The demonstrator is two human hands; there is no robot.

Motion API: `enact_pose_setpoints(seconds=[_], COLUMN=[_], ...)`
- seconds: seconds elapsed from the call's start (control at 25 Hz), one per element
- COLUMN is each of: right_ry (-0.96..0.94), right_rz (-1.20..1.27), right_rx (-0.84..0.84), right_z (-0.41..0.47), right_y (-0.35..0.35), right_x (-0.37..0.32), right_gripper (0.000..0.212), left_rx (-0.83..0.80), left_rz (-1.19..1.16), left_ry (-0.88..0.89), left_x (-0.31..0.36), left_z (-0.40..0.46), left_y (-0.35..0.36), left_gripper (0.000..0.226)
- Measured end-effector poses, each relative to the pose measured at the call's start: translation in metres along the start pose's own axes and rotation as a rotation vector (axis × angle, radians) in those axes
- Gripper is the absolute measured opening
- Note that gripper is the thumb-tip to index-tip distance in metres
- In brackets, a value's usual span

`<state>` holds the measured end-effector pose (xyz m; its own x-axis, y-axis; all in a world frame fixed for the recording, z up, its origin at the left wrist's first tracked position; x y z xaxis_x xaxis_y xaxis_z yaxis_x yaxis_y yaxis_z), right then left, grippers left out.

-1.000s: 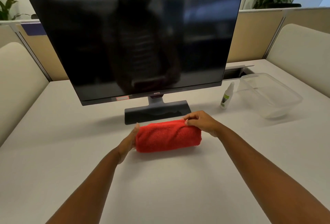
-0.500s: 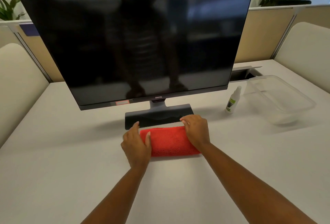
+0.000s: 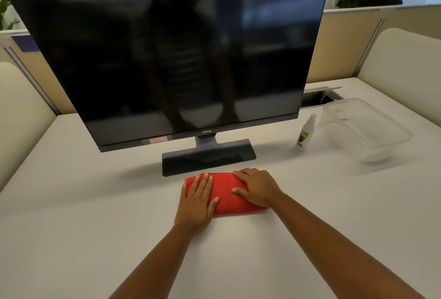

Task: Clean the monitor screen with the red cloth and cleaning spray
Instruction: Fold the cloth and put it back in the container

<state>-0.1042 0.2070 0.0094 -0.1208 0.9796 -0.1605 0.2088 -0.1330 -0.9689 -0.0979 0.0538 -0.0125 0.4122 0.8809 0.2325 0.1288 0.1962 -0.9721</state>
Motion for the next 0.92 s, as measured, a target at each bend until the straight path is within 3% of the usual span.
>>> enact_pose_setpoints(seconds=[0.16, 0.28, 0.36, 0.52, 0.92], right_ry=[0.173, 0.258, 0.311, 0.396, 0.499], right_rz=[0.143, 0.23, 0.376, 0.616, 0.666], right_rx=[-0.201, -0.21, -0.192, -0.072, 0.152], right_z=[-0.002, -0.011, -0.021, -0.047, -0.098], right_y=[-0.005, -0.008, -0.012, -0.03, -0.116], right_x=[0.0, 0.0, 0.003, 0.022, 0.104], right_gripper=[0.06, 0.055, 0.052, 0.047, 0.055], left_rx=[-0.045, -0.043, -0.018, 0.097, 0.091], left_rz=[0.068, 0.104, 0.077, -0.021, 0.039], left_ry=[0.049, 0.067, 0.056, 0.089, 0.097], left_x=[0.006, 0.01, 0.013, 0.029, 0.094], left_z=[0.002, 0.002, 0.004, 0.006, 0.043], left_y=[-0.002, -0.006, -0.009, -0.023, -0.024], left_gripper=[0.061, 0.076, 0.062, 0.059, 0.061])
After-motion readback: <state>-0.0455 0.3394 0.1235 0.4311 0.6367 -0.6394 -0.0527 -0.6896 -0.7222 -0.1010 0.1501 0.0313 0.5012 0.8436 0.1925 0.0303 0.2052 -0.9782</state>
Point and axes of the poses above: each hand's wrist, its own z-axis towards the middle knuckle, its own y-axis out of the palm, x = y × z, the point moved 8 cm from there along z, towards the middle knuckle, and after that the axes turned 2 degrees about -z, right-handed, at the moved point
